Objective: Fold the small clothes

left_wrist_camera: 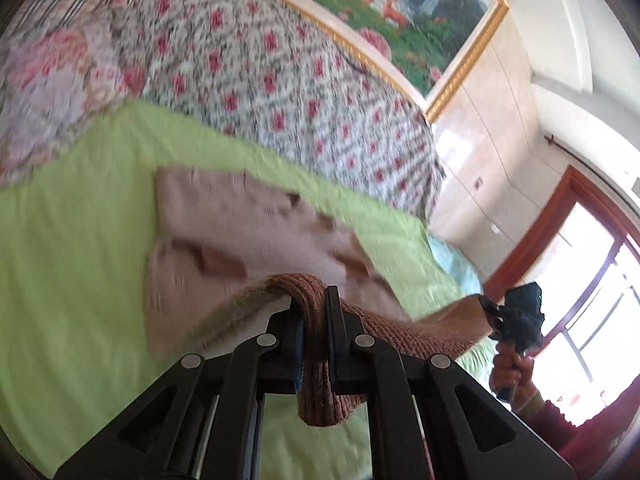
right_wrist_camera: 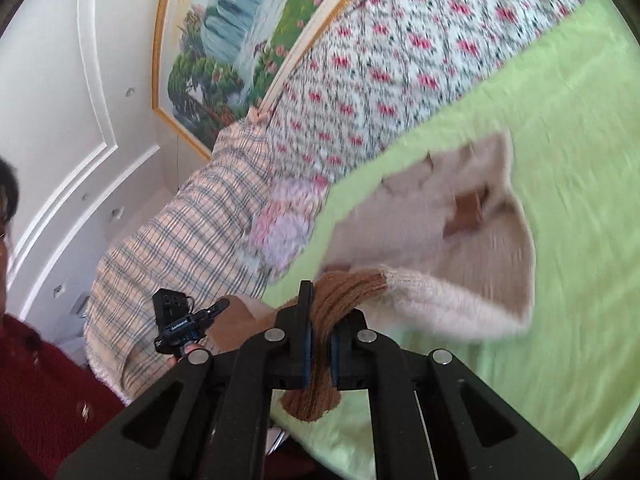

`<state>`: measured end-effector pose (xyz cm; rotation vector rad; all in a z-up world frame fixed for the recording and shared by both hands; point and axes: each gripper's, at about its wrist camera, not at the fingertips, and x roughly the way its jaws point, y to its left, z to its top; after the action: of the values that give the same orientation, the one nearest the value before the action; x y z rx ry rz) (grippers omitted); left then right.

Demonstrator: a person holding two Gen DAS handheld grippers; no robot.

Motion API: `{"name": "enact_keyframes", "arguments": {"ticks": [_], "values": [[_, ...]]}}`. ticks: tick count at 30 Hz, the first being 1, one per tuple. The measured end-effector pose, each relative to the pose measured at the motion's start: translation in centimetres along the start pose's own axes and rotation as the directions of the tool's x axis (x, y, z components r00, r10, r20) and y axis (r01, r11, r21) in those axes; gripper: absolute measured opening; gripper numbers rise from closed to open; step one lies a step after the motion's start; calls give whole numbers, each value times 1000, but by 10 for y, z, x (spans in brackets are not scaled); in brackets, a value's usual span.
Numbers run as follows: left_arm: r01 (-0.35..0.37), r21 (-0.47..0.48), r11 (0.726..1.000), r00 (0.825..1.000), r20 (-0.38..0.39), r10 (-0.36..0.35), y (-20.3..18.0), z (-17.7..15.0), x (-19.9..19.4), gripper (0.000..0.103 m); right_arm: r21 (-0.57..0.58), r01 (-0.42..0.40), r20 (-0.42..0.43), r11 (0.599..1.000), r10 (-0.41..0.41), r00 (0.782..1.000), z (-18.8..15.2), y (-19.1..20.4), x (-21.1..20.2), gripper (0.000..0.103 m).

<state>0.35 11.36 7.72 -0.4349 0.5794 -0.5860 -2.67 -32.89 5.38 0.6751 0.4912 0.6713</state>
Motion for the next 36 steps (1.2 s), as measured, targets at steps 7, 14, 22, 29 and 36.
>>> {"name": "enact_keyframes", "arguments": {"ticks": [7, 14, 22, 29, 36], "values": [[-62, 8, 998, 998, 32, 62, 28, 74, 61, 7, 13, 63, 52, 998, -63, 997, 75, -34, 58, 8], [-157, -57, 986, 987, -34, 155, 87, 118, 156, 7, 80, 180, 12, 980, -182, 983, 128, -95, 133, 7], [-267, -110, 957, 956, -155, 249, 151, 118, 241, 7, 137, 346, -123, 928, -331, 936, 129, -173, 197, 7], [-302, -150, 941, 938, -222, 266, 179, 99, 264, 13, 166, 421, -182, 892, -392, 902, 124, -190, 204, 15], [-180, -80, 980, 960, -230, 157, 109, 61, 230, 28, 30, 329, -120, 944, -324, 939, 101, -122, 174, 38]]}}
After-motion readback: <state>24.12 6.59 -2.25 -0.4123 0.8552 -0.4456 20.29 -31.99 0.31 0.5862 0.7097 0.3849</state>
